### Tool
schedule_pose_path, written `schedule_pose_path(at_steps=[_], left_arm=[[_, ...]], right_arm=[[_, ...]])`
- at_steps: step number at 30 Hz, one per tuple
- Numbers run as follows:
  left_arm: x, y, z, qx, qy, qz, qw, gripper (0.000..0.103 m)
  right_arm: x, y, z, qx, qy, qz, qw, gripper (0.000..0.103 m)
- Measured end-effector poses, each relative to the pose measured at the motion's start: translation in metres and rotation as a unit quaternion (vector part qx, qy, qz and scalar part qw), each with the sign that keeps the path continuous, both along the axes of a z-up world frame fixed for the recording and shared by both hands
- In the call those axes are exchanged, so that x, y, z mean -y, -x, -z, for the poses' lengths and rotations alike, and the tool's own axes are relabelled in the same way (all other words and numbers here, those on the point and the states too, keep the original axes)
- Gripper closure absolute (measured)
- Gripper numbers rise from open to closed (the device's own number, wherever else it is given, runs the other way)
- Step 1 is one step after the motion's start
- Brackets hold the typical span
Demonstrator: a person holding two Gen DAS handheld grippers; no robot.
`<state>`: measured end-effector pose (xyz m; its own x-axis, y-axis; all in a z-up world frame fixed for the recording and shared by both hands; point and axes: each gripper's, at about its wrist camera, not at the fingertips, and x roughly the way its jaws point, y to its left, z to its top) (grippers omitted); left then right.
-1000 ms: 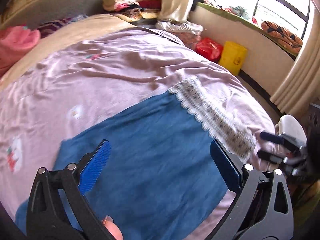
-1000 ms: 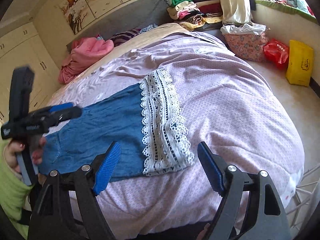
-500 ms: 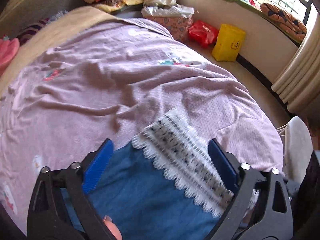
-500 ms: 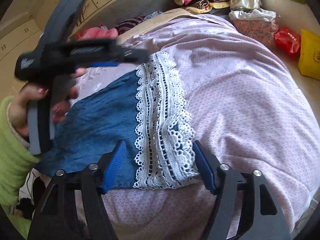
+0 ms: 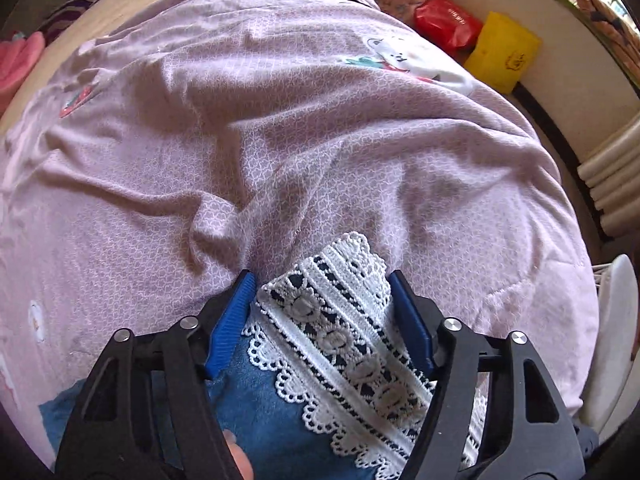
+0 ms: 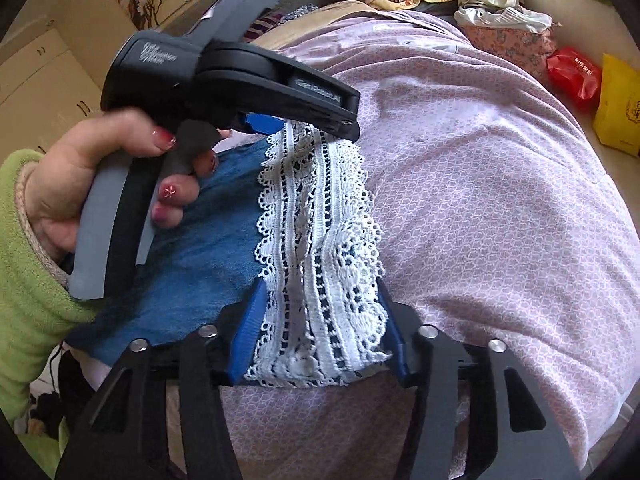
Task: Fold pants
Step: 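Grasp the lace leg hem with the left tool while the right tool grasps the lace too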
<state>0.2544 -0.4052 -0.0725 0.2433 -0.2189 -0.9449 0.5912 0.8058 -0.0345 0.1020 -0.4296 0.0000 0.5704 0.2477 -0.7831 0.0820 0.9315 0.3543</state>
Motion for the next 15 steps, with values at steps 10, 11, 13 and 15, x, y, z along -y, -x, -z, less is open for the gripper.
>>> schedule_pose_path(at_steps=[10, 11, 13, 15], left_arm=[[-0.027, 0.007, -0.024, 0.004, 0.066, 0.007, 0.9978, 0.081], [-0.036, 0.007, -0.029, -0.003, 0.086, 0.003, 0.9963, 0.081], [-0.055, 0.008, -0.040, -0.020, 0.132, -0.008, 0.9910, 0.082], [-0.075, 0.006, -0.049, -0.031, 0.170, -0.012, 0.9848, 0.082]], right_arm=[[-0.012, 0.010, -0.021, 0.057, 0.019, -0.019, 0.998, 0.079], [-0.015, 0.012, -0.024, 0.063, 0.022, -0.022, 0.998, 0.079], [-0.023, 0.013, -0.031, 0.075, 0.023, -0.031, 0.996, 0.079], [-0.033, 0.017, -0.041, 0.092, 0.021, -0.045, 0.995, 0.079]])
